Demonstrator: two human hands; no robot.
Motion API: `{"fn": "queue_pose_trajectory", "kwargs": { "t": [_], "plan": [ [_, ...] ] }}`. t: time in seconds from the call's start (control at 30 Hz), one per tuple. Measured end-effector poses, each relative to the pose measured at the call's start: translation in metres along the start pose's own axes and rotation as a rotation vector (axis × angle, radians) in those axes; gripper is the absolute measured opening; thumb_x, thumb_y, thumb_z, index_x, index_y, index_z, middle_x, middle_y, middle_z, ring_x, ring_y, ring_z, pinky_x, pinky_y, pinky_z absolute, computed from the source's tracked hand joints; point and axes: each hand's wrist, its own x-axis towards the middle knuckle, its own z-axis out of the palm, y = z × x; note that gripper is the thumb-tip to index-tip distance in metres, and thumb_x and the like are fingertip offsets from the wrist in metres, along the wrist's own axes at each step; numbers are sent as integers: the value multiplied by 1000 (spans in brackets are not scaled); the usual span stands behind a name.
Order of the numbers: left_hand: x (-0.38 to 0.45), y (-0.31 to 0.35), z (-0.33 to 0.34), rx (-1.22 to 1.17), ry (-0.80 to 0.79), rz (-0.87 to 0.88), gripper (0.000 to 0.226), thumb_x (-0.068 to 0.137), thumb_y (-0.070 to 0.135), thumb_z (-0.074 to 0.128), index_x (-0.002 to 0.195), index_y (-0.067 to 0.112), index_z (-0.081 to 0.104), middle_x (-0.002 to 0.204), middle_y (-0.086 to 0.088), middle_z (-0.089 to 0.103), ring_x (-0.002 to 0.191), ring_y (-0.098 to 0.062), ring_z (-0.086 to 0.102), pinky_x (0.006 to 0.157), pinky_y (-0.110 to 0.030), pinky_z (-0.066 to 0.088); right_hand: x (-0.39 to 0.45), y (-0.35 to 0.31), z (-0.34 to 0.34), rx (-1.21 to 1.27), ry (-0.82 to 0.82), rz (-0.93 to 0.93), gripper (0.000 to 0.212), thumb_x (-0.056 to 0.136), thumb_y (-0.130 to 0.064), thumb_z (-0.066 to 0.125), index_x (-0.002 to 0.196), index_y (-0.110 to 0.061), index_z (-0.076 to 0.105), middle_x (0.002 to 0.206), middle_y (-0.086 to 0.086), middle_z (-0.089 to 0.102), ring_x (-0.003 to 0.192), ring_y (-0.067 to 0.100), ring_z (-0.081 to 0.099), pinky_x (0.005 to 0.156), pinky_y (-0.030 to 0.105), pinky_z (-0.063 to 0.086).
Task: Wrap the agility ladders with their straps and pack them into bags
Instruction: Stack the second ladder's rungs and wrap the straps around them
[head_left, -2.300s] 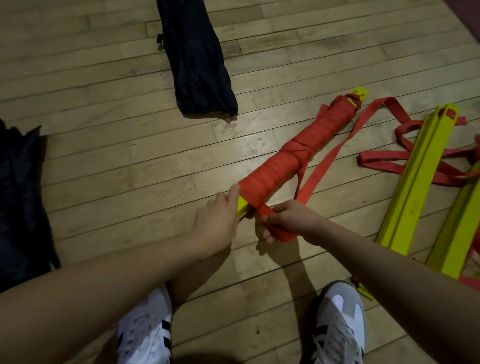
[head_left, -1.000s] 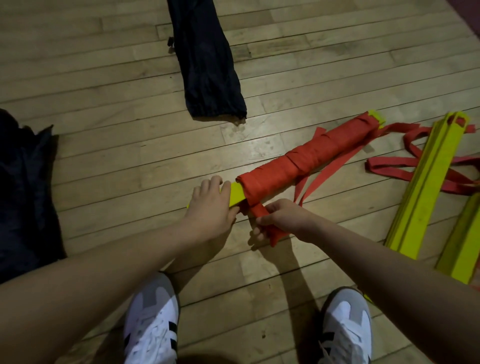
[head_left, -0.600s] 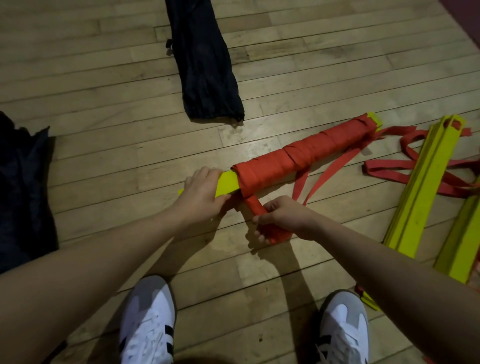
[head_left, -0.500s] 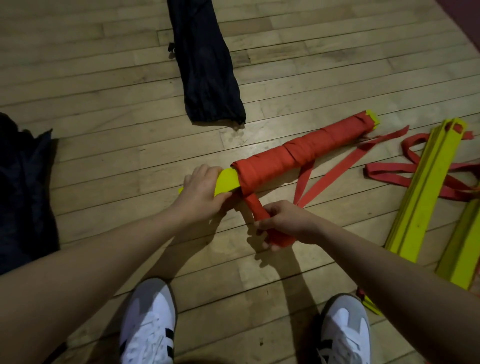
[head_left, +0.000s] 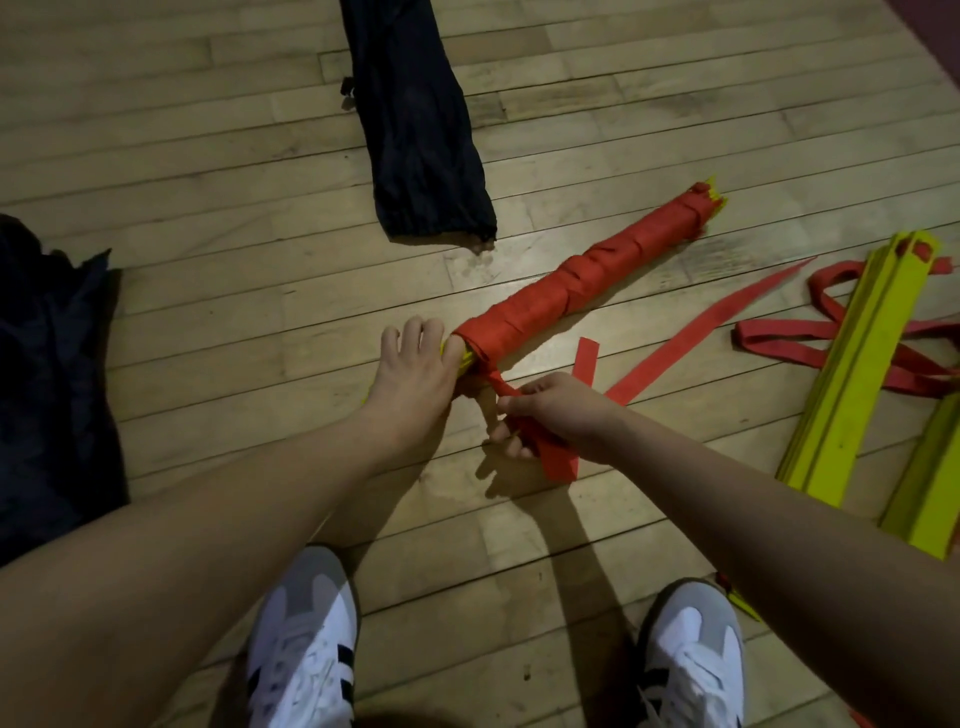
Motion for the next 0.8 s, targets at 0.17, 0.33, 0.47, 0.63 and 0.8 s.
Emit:
{"fn": "queue_pose_trajectory", "kwargs": {
  "t": [0.17,0.33,0.47,0.63,0.8],
  "plan": [
    [-28,12,7,-487,-24,-48,57,92,34,58,134,1,36,135,-17,35,125,-32,39,106,-44,28,-2,16,-3,-48,-1,37,24,97,-7,51,111,13,55,77,15,67,55,16,61,53,24,53],
    [-41,19,4,-447,-68,-43,56,91,16,58,139,10,32,135,-10,35,125,-25,35,104,-33,31,-7,23,-5,-96,32,23,23,97,-7,53,109,11,58,81,15,67,55,17,60,54,25,53],
    [-25,17,-3,-357,-66,-166,63,84,8,63,138,11,30,129,-8,40,116,-23,39,94,-31,37,-8,25,-1,-131,56,25,23,96,-8,55,107,11,61,81,14,68,57,17,61,59,28,55],
    [-8,2,-9,-98,-41,-51,57,79,18,68,128,9,41,118,-10,43,107,-26,44,85,-33,40,-8,22,-2,-129,53,-10,17,95,-7,56,104,6,63,81,12,70,57,15,63,54,23,54],
    [-25,3,8,-108,16,83,56,70,40,77,112,13,52,119,-23,50,97,-38,52,81,-45,46,-7,23,0,-138,19,-25,8,93,-5,57,93,0,64,78,9,69,58,14,63,53,20,51]
  ]
}}
